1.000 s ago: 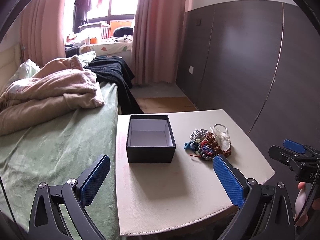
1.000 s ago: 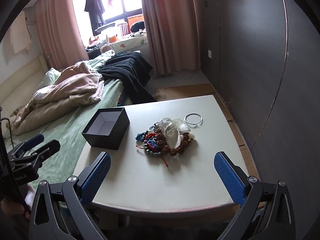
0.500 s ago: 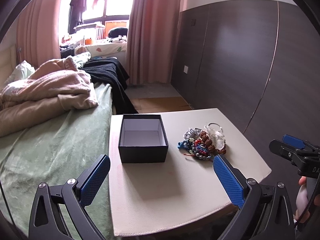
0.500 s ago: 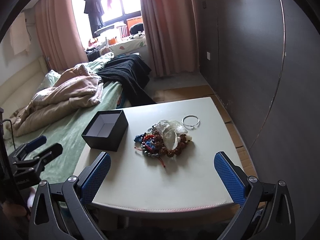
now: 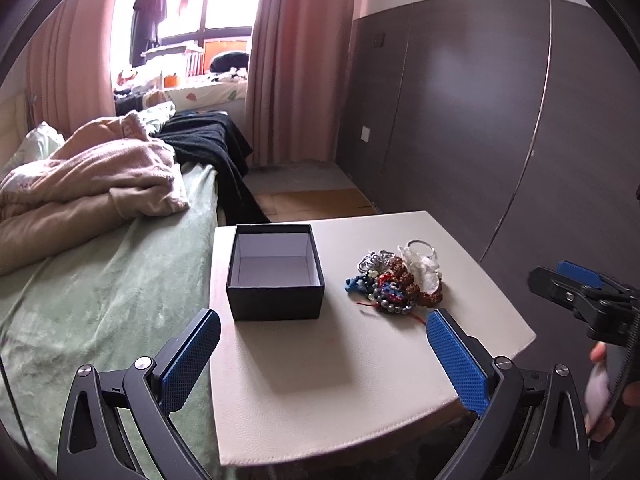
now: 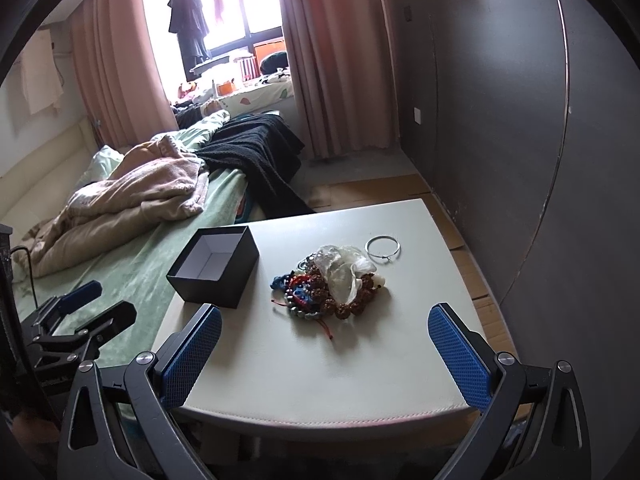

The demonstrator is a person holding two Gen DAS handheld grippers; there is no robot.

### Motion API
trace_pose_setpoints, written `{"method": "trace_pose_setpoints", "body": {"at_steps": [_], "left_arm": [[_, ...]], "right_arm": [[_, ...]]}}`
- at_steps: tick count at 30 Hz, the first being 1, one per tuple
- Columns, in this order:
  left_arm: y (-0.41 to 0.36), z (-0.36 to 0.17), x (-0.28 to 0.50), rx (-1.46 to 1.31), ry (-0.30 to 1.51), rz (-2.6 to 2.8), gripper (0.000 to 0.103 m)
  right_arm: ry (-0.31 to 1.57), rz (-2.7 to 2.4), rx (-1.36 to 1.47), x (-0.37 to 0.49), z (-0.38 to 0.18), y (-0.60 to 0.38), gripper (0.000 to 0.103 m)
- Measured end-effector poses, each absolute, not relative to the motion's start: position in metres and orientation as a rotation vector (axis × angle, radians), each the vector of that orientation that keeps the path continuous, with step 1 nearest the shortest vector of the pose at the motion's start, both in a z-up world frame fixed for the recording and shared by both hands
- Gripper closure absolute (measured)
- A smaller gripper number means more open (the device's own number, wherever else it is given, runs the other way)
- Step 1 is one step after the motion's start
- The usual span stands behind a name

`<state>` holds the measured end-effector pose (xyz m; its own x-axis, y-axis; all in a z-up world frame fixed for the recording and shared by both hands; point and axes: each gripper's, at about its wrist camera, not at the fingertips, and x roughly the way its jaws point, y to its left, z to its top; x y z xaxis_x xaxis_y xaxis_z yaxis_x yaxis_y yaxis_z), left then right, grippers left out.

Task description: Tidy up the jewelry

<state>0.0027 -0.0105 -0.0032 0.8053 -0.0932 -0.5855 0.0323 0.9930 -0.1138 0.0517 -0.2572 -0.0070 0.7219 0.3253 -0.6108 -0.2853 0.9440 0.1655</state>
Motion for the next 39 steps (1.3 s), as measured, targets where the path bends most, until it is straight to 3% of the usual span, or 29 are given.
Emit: {"method": "trace_pose_setpoints", "body": {"at_steps": [21,25,29,35,37,39], "left_arm": [[0.010,0.008,0.025,-0.202,0.606,-0.064,0.000],[0.005,0.004,0.039,-0.218,0.616,-0.091,0.001],[-0.007,-0.004,0.056,-0.229,0.644,-0.139,0.011],[-0.033,-0.018,0.086,-0.206,0.689,-0.205,0.030],[-0.042,-0.027,0.098,-0.197,0.723,-0.218,0.041],[-0.052,-0.036,0.111,-0.193,0.753,-0.241,0.044]], "right_arm": [[0.719,0.320,0.185,0.078,-0.011,-0.276,0.000],[0.742,0.293,0.239,0.091,-0.016,-0.288,0.005],[0.779,0.284,0.294,0.110,-0.025,-0.299,0.014],[0.863,0.291,0.438,0.139,-0.046,-0.318,0.021],[0.894,0.280,0.471,0.149,-0.054,-0.323,0.023],[0.919,0.284,0.502,0.157,-0.061,-0.327,0.023]]}}
